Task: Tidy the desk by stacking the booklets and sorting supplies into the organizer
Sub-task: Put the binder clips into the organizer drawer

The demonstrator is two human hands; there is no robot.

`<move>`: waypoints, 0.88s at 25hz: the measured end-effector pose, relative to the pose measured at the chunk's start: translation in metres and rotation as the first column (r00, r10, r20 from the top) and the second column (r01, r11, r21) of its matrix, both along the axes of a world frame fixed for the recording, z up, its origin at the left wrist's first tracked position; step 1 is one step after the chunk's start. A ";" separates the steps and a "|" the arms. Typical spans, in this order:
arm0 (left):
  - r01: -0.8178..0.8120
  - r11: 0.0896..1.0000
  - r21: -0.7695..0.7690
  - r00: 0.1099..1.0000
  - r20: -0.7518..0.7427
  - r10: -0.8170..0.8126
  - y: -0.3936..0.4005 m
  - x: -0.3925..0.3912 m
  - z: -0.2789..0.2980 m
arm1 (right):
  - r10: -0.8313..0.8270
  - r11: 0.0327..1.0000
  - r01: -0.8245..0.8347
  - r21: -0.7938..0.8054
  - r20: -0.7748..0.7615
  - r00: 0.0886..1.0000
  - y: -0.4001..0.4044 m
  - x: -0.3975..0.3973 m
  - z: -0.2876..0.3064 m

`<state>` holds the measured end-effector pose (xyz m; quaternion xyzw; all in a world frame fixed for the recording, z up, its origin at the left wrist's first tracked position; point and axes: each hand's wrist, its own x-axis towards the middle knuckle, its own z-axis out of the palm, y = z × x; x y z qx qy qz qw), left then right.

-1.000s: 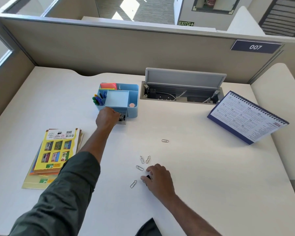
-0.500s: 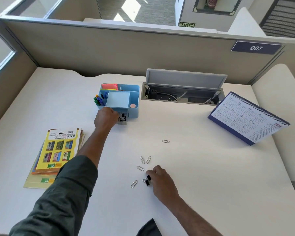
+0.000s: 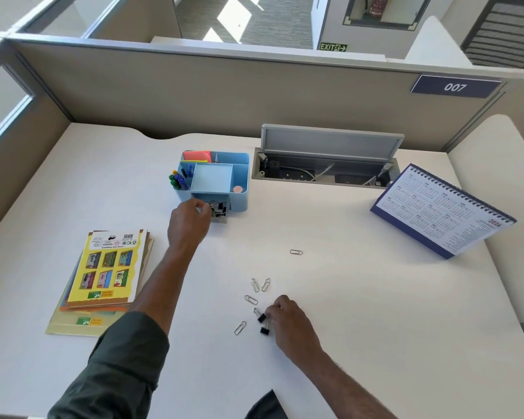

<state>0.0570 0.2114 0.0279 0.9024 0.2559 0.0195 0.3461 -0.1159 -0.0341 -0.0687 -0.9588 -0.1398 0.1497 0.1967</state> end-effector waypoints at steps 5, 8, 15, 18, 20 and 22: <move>0.016 0.999 -0.036 1.000 0.018 -0.016 -0.005 -0.015 -0.002 | -0.031 0.999 0.030 0.033 0.040 0.999 -0.001 -0.001 -0.001; 0.016 0.999 -0.047 1.000 0.026 -0.015 -0.004 -0.018 -0.003 | -0.057 0.998 0.056 0.038 0.026 0.998 0.005 -0.005 0.001; 0.027 0.998 -0.053 0.999 0.023 -0.026 -0.010 -0.023 0.001 | -0.120 0.989 0.126 -0.079 0.072 0.990 0.021 -0.005 -0.003; 0.041 0.997 -0.067 0.999 0.026 -0.039 -0.012 -0.029 0.001 | -0.170 0.985 0.169 0.017 0.087 0.982 0.021 0.001 0.002; 0.090 0.992 -0.089 0.996 0.003 -0.090 -0.014 -0.036 0.001 | -0.206 0.974 0.191 0.121 0.133 0.969 0.022 0.009 0.011; 0.146 0.977 -0.158 0.989 -0.013 -0.150 -0.018 -0.046 0.002 | -0.229 0.959 0.190 0.210 0.181 0.956 0.024 0.020 0.027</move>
